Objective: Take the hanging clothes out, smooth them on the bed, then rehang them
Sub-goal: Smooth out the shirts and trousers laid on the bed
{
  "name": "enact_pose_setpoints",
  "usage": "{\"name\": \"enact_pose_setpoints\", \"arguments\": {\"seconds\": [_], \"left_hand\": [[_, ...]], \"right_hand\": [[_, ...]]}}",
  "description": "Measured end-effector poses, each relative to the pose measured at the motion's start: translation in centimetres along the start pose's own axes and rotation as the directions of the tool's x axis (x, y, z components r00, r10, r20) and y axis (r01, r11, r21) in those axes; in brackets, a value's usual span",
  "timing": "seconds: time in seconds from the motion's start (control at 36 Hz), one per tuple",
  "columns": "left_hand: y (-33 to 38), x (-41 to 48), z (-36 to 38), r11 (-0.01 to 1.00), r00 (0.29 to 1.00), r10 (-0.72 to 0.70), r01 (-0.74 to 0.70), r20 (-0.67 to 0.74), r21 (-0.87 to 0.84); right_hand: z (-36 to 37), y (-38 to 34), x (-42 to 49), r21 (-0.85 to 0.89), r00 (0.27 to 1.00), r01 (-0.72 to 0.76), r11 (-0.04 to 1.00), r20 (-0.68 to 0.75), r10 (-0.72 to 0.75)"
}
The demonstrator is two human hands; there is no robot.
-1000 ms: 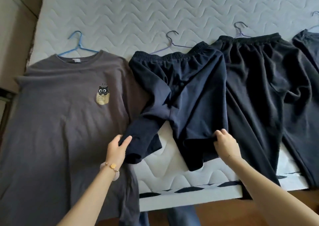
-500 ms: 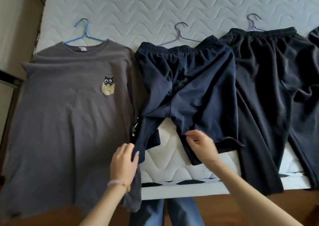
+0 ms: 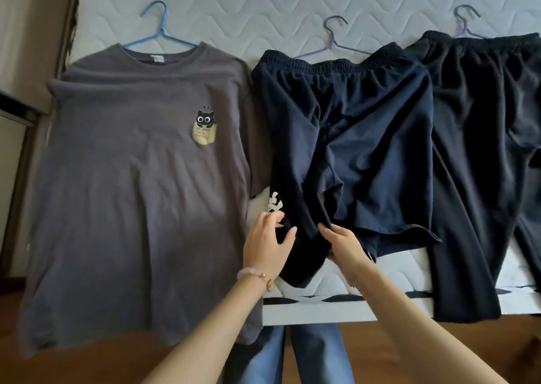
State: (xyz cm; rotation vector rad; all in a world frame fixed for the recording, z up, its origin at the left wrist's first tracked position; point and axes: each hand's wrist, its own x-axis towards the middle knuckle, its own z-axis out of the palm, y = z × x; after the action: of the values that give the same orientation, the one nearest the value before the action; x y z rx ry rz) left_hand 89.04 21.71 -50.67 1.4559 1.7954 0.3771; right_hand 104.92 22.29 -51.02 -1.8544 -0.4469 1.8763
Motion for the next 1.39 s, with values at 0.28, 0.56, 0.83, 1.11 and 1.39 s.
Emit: {"name": "enact_pose_setpoints", "arguments": {"seconds": [0.28,0.56,0.83,1.11,1.39], "left_hand": [[4.1,6.4,2.2,0.905,0.904,-0.425,0.423,-0.046,-0.039],[-1.0,5.3,-1.3,0.748,0.914,-0.391,0.385,0.11,-0.541],[1.2,4.2,2.7,0.702,0.852,-0.302,0.502,0.427,-0.506],[5.8,3.0,4.1,0.145,0.852,-0.178,0.517,0.492,-0.843],[7.6,3.4,2.8,-0.105,0.869,-0.231,0.425,0.438,-0.899]], "right_hand": [[0.1,1.1,-1.3,0.021,0.998,0.02,1.0,0.052,-0.021],[-2.8,1.2,-0.2,0.245,0.984,0.018,0.969,-0.176,0.027],[-5.5,-0.6,0.4,0.079,0.909,0.177,0.981,-0.396,-0.132],[-9.8,-2.6,1.3,0.194,0.921,0.173,0.966,-0.38,-0.089],[-10.5,-2.2,2.2,0.383,0.956,-0.145,0.912,-0.184,0.229]]}}
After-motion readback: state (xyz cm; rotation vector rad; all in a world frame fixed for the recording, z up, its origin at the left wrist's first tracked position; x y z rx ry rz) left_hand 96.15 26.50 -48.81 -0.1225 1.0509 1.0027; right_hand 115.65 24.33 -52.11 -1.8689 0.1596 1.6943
